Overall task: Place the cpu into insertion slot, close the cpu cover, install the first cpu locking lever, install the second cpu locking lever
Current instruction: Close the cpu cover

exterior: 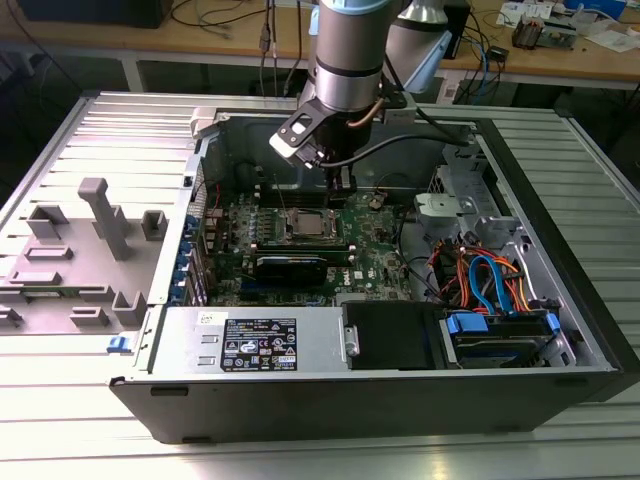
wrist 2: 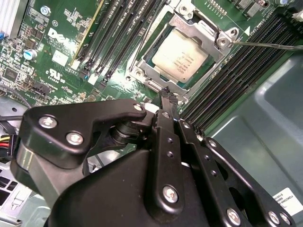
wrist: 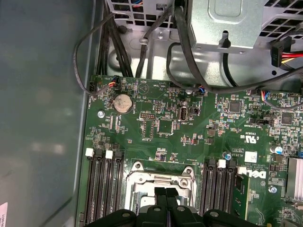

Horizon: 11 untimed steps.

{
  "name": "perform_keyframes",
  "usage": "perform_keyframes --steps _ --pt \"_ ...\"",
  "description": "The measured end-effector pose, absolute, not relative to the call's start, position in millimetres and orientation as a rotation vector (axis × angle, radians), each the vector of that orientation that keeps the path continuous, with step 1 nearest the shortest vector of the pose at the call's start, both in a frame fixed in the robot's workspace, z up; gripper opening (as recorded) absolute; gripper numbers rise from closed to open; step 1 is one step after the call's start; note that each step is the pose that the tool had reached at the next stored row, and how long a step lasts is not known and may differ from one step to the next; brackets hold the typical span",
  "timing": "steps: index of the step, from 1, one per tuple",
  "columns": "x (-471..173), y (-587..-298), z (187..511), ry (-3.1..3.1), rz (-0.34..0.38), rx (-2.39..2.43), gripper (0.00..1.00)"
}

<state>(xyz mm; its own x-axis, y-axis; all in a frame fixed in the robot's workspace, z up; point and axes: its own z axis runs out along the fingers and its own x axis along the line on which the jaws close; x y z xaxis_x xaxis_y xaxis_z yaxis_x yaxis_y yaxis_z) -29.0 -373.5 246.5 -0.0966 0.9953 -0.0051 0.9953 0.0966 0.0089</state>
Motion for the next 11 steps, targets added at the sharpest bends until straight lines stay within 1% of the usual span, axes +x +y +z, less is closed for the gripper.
perform_keyframes --steps 11 --pt "-30.4 -373.5 246.4 2.319 0.006 2.105 0.11"
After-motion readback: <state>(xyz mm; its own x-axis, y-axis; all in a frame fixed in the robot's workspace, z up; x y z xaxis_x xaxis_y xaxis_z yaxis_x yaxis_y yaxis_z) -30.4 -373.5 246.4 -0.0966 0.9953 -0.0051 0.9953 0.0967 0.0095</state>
